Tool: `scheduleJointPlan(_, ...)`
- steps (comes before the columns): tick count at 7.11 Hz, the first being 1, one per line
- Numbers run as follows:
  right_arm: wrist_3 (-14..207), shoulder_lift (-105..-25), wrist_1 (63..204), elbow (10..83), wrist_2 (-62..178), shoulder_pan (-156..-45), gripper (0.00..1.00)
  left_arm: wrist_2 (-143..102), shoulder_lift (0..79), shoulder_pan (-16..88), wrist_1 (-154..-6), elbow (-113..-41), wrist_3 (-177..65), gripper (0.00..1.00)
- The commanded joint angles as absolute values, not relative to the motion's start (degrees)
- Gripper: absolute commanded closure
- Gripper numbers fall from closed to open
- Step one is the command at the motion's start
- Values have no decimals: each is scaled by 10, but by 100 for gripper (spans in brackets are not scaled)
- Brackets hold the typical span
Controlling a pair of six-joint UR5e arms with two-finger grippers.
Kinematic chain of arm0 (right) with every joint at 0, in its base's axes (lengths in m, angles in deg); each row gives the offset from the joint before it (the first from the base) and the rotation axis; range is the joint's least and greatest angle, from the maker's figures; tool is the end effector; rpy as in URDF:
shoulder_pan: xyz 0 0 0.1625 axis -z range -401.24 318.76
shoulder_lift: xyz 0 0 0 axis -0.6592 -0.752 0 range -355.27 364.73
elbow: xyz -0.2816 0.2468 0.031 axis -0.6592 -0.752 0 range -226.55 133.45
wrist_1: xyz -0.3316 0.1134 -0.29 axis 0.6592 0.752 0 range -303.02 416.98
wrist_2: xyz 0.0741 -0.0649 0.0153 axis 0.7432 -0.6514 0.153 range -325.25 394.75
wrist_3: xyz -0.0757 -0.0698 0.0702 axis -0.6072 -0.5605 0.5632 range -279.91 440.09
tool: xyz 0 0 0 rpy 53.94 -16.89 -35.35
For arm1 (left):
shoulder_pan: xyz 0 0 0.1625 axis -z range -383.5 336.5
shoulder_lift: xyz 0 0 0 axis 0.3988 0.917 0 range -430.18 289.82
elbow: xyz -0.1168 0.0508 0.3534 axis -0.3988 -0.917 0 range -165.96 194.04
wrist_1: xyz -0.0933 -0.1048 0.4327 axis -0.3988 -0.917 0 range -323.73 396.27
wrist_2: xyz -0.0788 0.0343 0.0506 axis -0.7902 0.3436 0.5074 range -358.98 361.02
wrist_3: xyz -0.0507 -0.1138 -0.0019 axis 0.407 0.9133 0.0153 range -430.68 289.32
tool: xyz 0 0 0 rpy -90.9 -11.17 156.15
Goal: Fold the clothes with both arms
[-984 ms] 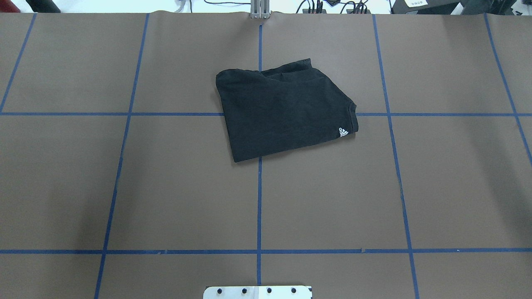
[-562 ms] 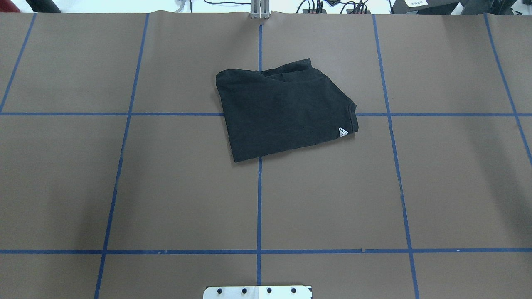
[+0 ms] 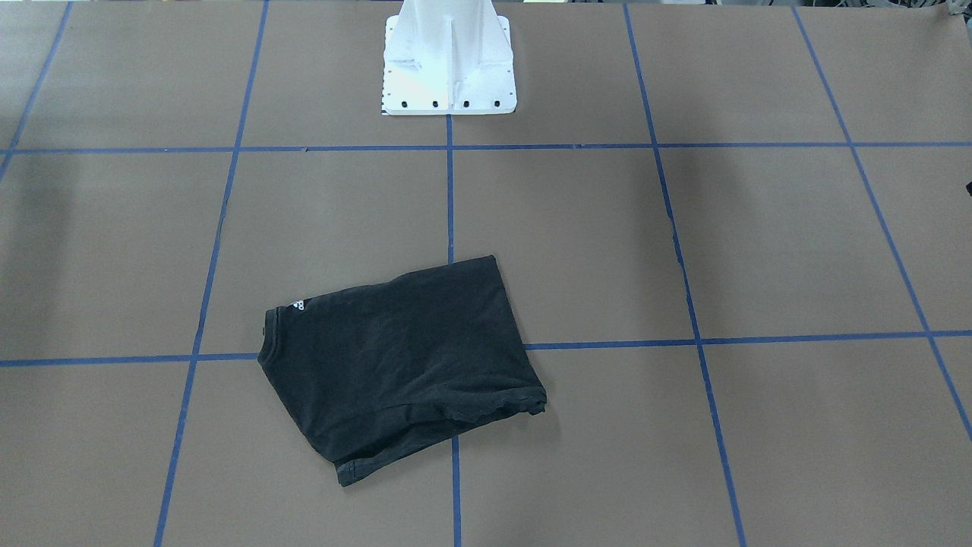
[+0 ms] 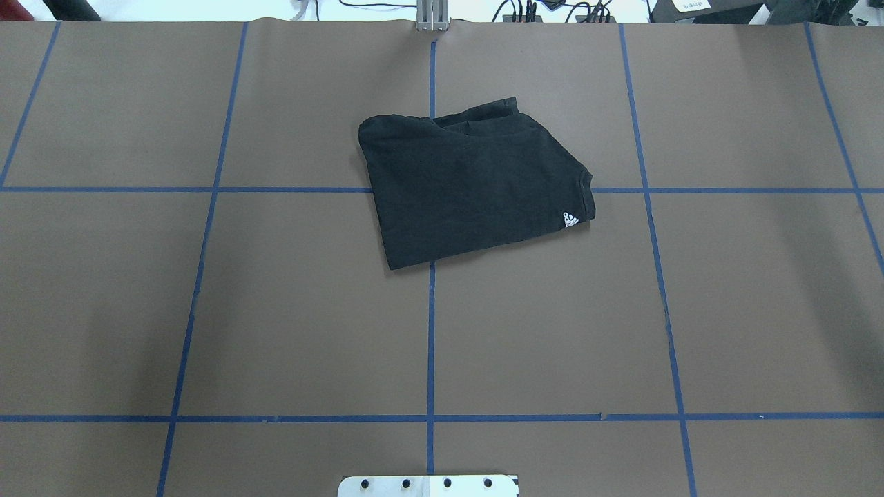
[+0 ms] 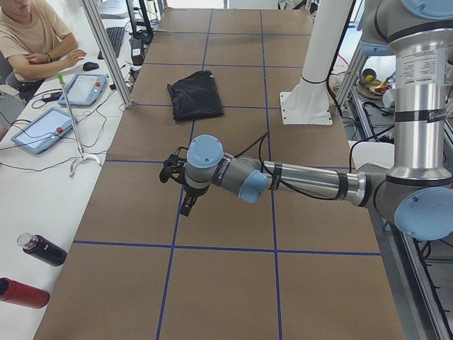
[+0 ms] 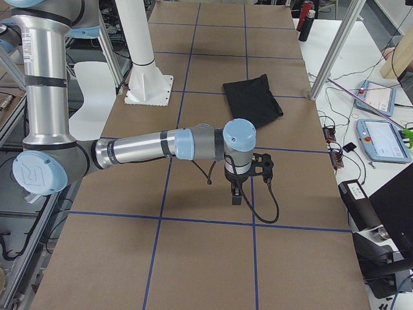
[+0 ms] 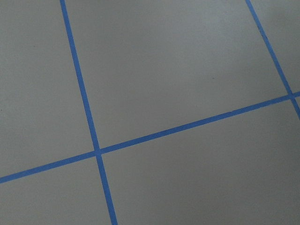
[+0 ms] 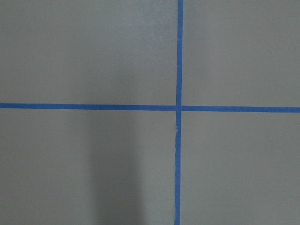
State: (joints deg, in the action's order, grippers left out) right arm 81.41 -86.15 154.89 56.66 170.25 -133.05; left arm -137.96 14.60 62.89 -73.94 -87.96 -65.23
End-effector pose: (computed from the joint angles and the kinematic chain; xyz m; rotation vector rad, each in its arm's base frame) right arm 0.0610 -0.5235 0.5247 0.0763 -0.7936 0.0211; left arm -0.0063 -0.5251 0.5128 0.3741 0.8704 0.1716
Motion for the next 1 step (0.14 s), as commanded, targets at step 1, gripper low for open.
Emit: scheduleJointPlan(1, 814, -862, 1548, 568, 1703, -1331, 0, -1379, 146, 629, -739, -884, -652, 0)
